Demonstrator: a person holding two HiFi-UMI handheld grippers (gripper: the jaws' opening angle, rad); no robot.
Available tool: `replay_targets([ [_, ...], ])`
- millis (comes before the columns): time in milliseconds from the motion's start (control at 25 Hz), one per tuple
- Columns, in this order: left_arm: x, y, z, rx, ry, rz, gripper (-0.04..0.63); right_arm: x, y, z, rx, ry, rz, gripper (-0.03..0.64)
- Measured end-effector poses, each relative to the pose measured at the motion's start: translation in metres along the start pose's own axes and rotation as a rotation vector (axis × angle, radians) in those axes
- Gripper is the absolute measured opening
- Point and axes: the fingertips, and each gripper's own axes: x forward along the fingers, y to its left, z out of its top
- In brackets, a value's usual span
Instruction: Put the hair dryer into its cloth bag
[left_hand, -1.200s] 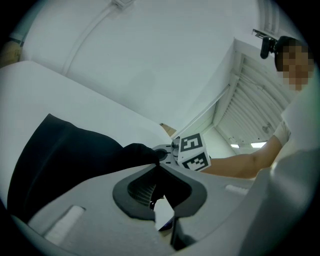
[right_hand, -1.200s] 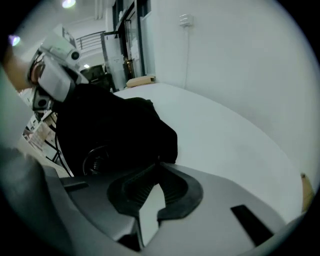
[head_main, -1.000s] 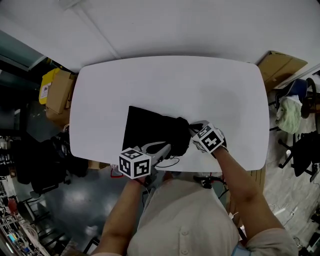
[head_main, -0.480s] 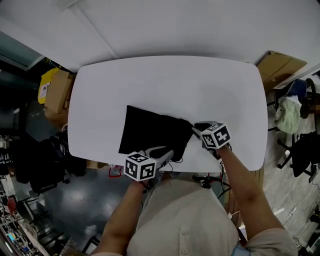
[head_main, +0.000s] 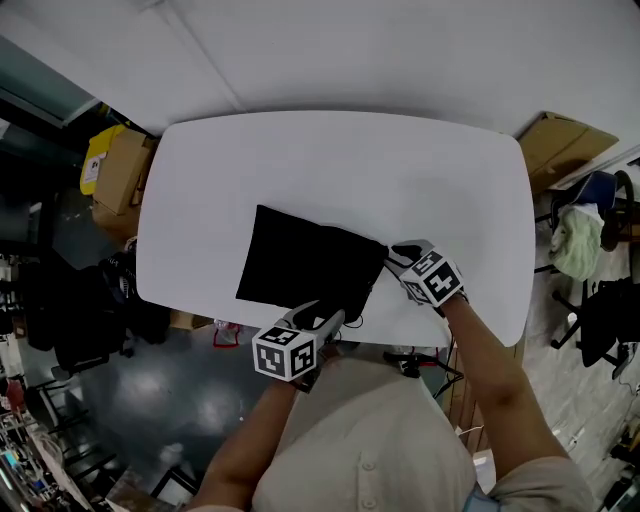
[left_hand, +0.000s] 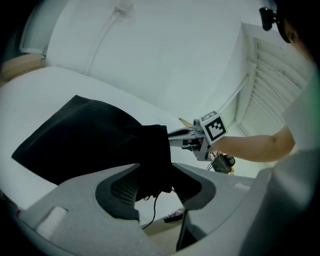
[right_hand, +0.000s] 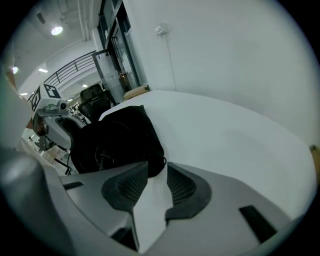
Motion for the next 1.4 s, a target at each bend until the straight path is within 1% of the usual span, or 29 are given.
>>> replay_targets([
  [80,-0.003,-0.001,-0.009,-0.015,-0.002,0.026,0.176,-0.005,-0.005,-0.002,0.003,-0.005,-0.010,0.129],
  [120,-0.003,-0.003,-0.015,-0.018,0.003,0.032,0.176,-0.007,-0.006,-0.002,-0.013,-0.005,-0.011,0.129],
  [360,0.005,-0.015,-0.040,-0.055,0.032,0.067,0.195,0.000,0.003,0.001,-0.224,0.033,-0.036,0.130],
  [480,0.009,-0.019,-0.049,-0.106,0.055,0.099,0.216,0.004,0.005,0.004,-0.306,0.052,-0.054,0.133],
  [600,0.012,-0.021,-0.061,-0.178,0.078,0.133,0.232,0.008,0.003,0.005,-0.335,0.064,-0.065,0.135],
  [640,0.014,-0.022,-0.065,-0.192,0.086,0.147,0.238,0.009,0.003,0.005,-0.341,0.065,-0.070,0.135],
  [680,0.016,-0.022,-0.069,-0.191,0.094,0.164,0.242,0.009,0.002,0.006,-0.348,0.065,-0.076,0.135],
  [800,0.020,-0.019,-0.069,-0.137,0.096,0.224,0.245,0.009,-0.001,0.010,-0.372,0.062,-0.100,0.138],
  [840,0.021,-0.018,-0.067,-0.130,0.089,0.235,0.245,0.008,-0.002,0.011,-0.379,0.061,-0.108,0.138],
  [960,0.024,-0.016,-0.066,-0.140,0.075,0.249,0.244,0.006,-0.006,0.013,-0.388,0.057,-0.119,0.143],
  [1160,0.026,-0.020,-0.060,-0.168,0.044,0.251,0.241,0.013,-0.009,0.012,-0.391,0.075,-0.112,0.143],
  [1240,0.025,-0.023,-0.054,-0.181,0.024,0.253,0.198,0.016,-0.008,0.012,-0.401,0.088,-0.107,0.143],
  [1320,0.024,-0.021,-0.050,-0.193,0.010,0.257,0.091,0.020,-0.008,0.011,-0.406,0.098,-0.105,0.134],
  [1360,0.024,-0.019,-0.050,-0.198,0.012,0.256,0.068,0.021,-0.008,0.012,-0.406,0.101,-0.106,0.123],
  [1400,0.024,-0.017,-0.051,-0.204,0.017,0.251,0.042,0.022,-0.008,0.012,-0.405,0.102,-0.108,0.089],
])
